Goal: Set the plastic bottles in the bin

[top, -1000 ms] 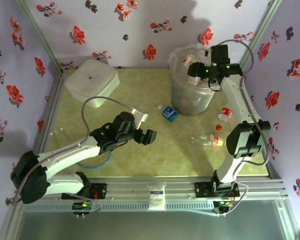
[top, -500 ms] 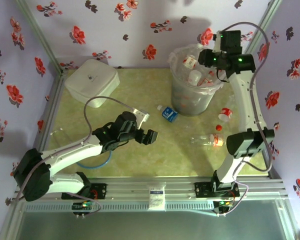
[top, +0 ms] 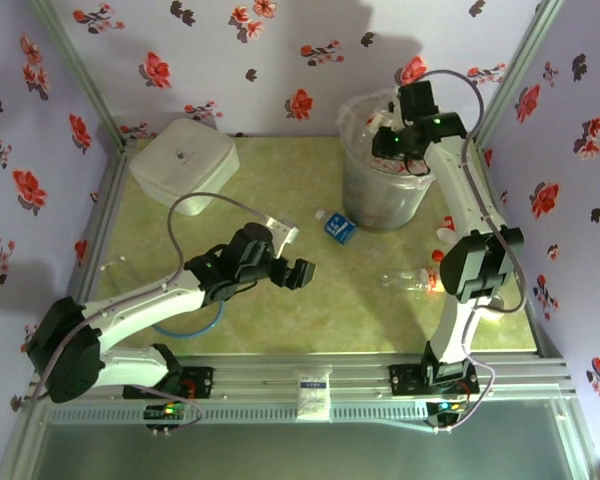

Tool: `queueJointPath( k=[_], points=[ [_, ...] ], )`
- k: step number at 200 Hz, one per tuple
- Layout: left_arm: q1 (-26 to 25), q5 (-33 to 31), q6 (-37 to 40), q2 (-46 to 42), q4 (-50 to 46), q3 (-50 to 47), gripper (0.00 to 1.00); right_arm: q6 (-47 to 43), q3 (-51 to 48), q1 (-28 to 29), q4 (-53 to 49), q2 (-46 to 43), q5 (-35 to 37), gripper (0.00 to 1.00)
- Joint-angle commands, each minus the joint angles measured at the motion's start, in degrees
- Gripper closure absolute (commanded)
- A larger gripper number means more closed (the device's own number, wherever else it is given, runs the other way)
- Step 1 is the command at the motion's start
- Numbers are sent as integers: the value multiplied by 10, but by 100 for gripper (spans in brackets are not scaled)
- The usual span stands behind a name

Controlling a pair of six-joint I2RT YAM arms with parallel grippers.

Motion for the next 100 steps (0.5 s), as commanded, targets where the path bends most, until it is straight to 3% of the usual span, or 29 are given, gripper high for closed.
queueJointPath(
  k=[1, 19, 50, 100],
  points=[
    [10, -34, -64, 24, 25, 22, 2, 0, 26, -8, -5, -75, 19, 50],
    [21, -70, -172, 57, 49, 36, 2, 9, -9, -12, 15, -121, 15, 42],
    [28, -72, -333, 141, 90, 91, 3, 32, -97, -15, 53, -209, -5, 34],
    [47, -24, -557, 271, 144, 179, 8, 54, -236, -18, 74, -325, -14, 29]
  ],
)
